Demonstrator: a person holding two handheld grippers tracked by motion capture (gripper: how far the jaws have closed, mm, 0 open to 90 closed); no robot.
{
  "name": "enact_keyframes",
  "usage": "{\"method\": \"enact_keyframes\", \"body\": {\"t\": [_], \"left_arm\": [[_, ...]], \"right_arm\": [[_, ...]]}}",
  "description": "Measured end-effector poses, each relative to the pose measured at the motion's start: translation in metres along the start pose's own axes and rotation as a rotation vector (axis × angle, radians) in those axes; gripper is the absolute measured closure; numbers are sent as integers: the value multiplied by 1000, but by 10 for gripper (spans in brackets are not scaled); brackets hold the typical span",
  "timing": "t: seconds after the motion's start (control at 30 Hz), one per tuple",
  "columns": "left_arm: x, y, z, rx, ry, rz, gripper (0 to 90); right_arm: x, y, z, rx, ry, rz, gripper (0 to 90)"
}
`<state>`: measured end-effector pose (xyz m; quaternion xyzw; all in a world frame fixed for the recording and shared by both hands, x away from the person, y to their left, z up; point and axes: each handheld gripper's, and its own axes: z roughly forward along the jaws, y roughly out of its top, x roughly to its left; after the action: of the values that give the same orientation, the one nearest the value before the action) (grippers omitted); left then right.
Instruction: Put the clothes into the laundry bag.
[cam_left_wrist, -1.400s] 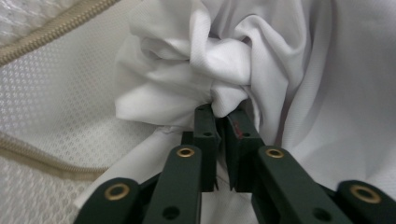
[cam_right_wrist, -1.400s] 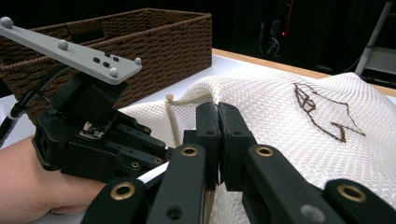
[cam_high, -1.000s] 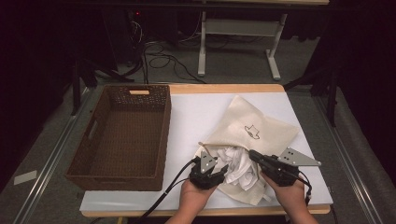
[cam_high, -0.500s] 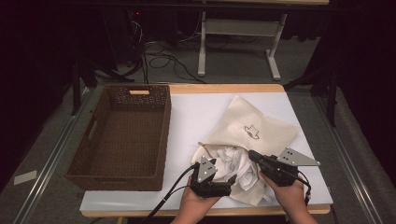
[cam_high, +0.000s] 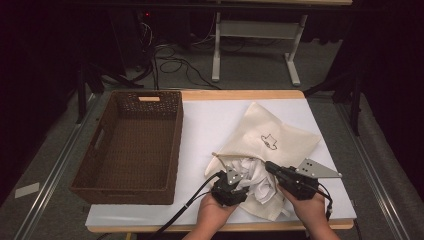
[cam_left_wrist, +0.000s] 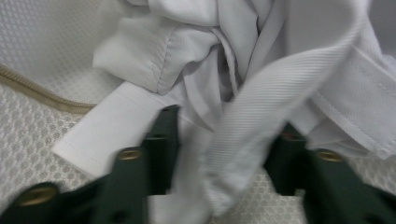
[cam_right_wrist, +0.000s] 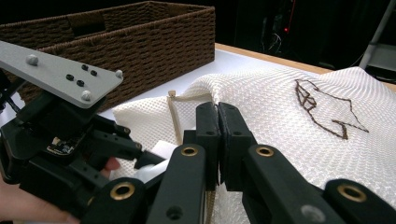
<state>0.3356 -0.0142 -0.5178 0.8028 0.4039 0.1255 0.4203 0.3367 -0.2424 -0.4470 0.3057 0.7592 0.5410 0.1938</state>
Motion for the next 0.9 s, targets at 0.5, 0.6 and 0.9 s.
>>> {"method": "enact_keyframes", "body": {"t": [0.5,0.6,0.9], "left_arm": [[1,13,8,-13,-13,-3,869],[2,20,14,-21,-4,-14,870],[4,39,35,-21,32,-15,867]], "right_arm": [[1,1,-1,-6,-2,0,892],[1,1,-2,-9,0,-2,892],[-1,2,-4,-20,-1,4,892]]}}
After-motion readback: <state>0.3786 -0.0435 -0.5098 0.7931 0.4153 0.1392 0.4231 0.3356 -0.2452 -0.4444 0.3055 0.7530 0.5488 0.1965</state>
